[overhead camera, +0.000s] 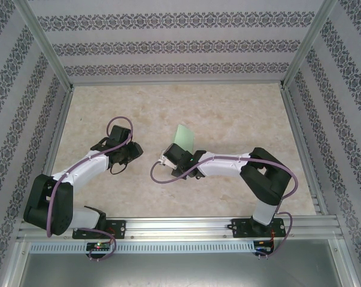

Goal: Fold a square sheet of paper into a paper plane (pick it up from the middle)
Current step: Fold the triangle a second time at the center of the table.

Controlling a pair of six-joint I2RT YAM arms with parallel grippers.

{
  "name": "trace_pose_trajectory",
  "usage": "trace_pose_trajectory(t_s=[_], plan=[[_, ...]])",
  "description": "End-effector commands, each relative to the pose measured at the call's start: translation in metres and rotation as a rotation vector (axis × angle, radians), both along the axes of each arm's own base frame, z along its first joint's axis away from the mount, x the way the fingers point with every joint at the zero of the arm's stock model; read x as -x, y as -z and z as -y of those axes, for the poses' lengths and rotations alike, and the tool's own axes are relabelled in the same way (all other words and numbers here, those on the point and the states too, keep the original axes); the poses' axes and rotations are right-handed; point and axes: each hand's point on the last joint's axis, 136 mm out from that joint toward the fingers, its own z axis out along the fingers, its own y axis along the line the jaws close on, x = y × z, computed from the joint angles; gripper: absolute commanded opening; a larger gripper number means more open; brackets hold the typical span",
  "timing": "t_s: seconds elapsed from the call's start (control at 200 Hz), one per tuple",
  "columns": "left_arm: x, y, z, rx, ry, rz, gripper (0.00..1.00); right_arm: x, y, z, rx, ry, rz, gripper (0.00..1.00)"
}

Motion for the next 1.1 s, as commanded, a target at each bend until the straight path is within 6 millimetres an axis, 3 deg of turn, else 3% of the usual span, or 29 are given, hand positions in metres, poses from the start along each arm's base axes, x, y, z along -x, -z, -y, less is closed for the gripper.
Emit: trace_pose_trajectory(t_s=[0.0, 0.205, 0.445, 0.629, 0.814, 1.094], plan=[[-0.011, -0.006, 0.002, 0.034, -0.013, 0.031, 0.37, -0.006, -0.019, -0.003, -0.090, 0.039, 0.031, 0.04], [-0.021, -0.015, 0.027, 0.143, 0.057, 0.050, 0.41, 0.000, -0.022, -0.005, -0.140, 0.039, 0.016, 0.00], [-0.042, -0.023, 0.077, 0.325, 0.188, 0.028, 0.54, 0.002, -0.028, -0.007, -0.211, 0.037, 0.042, 0.00], [-0.043, -0.005, 0.116, 0.382, 0.276, -0.080, 0.54, -0.001, -0.026, -0.005, -0.217, 0.054, 0.067, 0.00], [-0.044, 0.008, 0.134, 0.419, 0.286, -0.112, 0.55, -0.002, -0.034, -0.003, -0.273, 0.075, 0.103, 0.00], [-0.046, 0.007, 0.169, 0.486, 0.369, -0.126, 0.53, 0.000, -0.025, 0.001, -0.268, 0.078, 0.094, 0.00]])
